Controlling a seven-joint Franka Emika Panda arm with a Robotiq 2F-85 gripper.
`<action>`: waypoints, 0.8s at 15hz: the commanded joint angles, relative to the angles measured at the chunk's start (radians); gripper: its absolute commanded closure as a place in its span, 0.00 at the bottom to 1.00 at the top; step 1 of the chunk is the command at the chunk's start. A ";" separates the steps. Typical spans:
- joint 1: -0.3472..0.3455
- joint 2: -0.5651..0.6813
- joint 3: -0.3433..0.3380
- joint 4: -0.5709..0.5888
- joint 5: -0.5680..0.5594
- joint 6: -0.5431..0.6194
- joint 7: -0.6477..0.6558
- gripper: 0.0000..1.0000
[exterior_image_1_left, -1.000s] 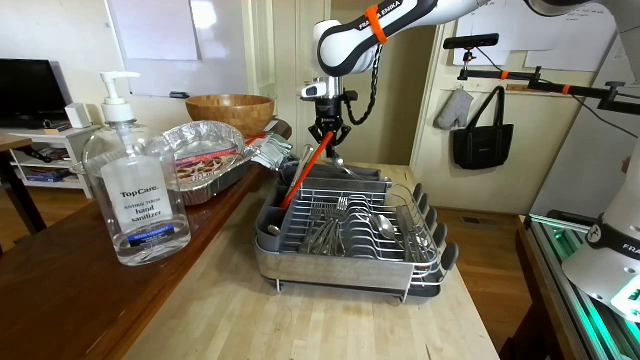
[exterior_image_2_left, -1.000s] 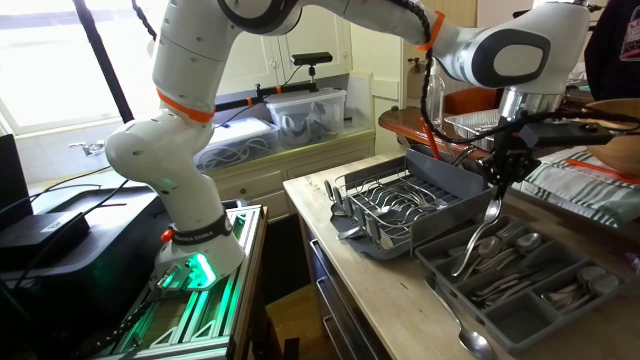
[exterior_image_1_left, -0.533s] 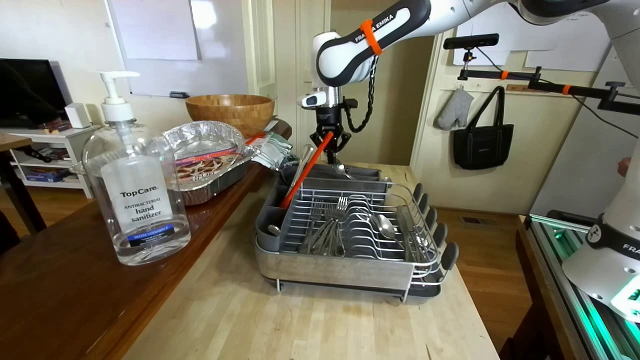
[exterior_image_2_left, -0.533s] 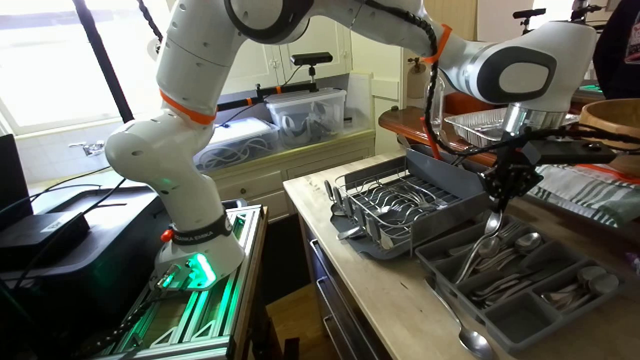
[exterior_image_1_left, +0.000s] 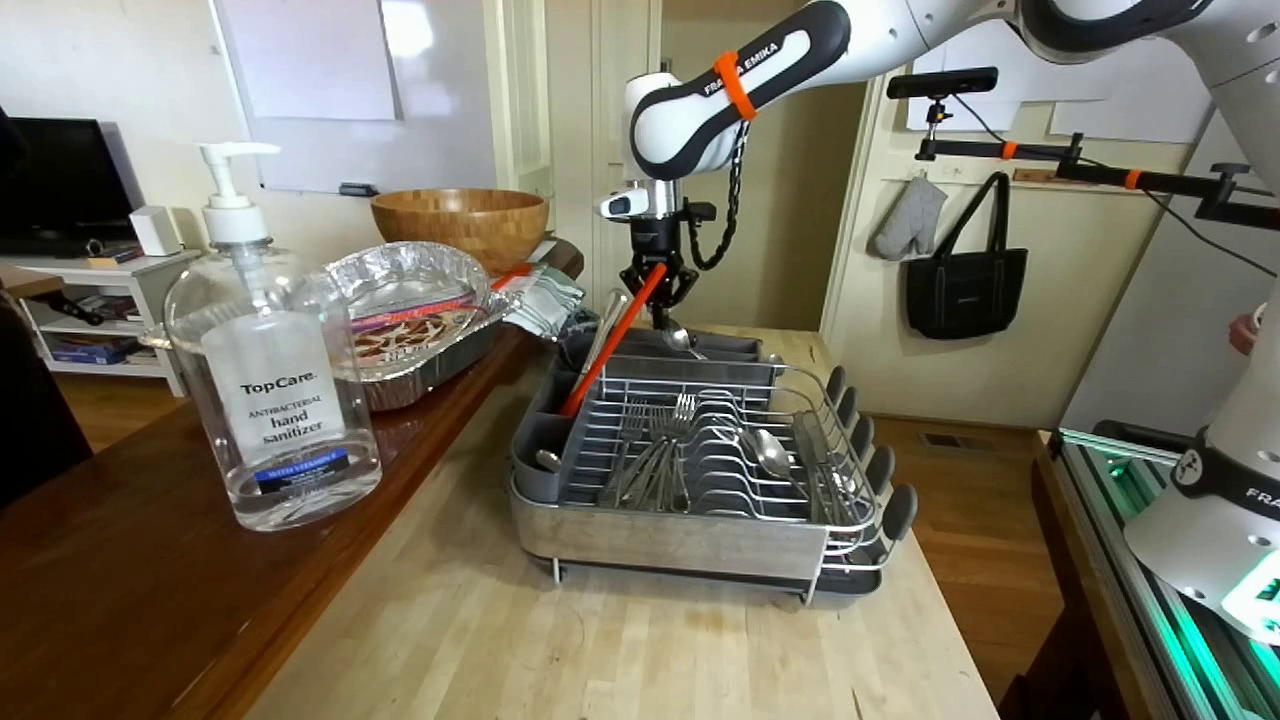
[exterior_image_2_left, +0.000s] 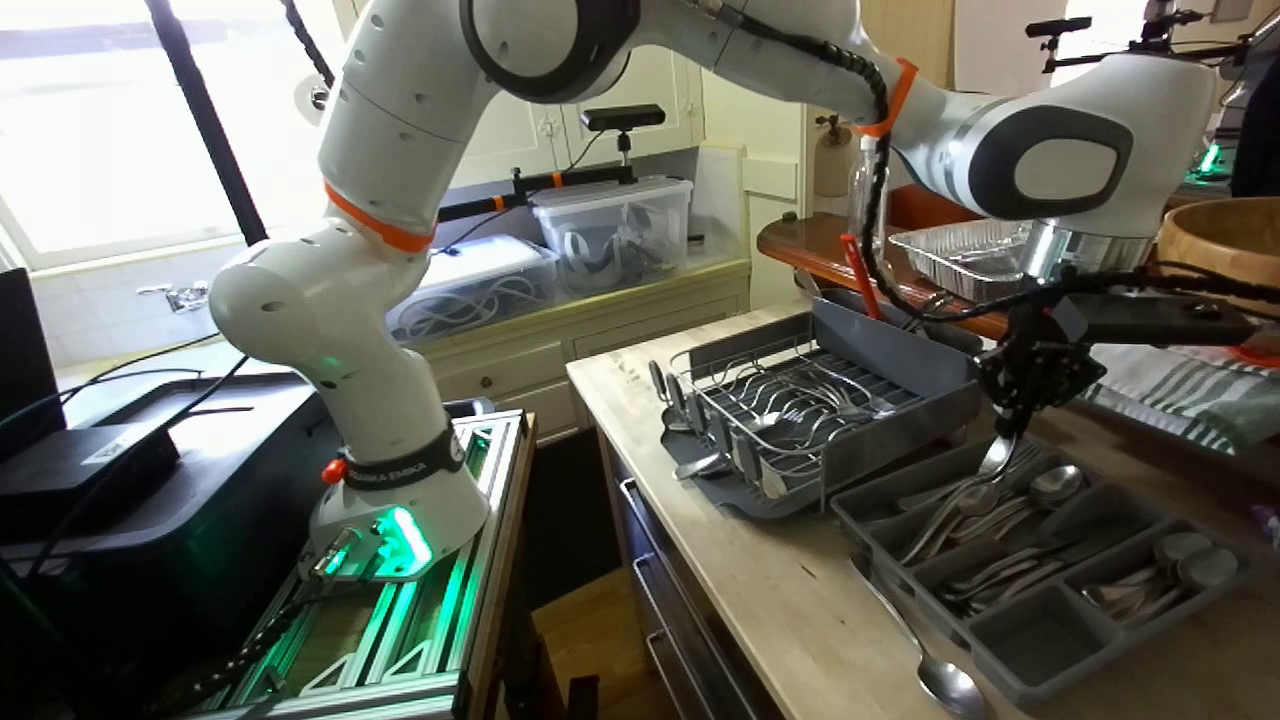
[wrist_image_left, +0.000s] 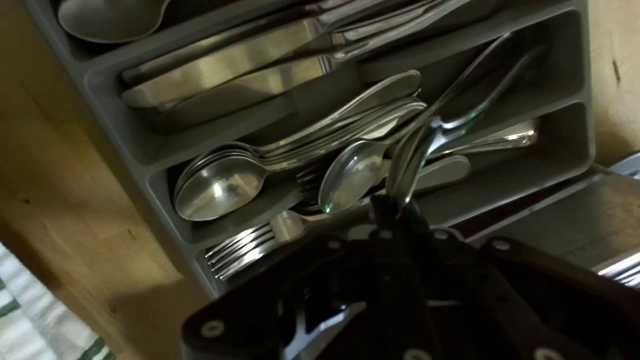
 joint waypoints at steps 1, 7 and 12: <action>-0.006 0.033 -0.002 0.052 -0.004 -0.028 0.052 0.66; -0.010 0.030 -0.003 0.058 -0.010 -0.039 0.087 0.22; 0.009 -0.082 -0.007 -0.040 -0.014 -0.080 0.153 0.00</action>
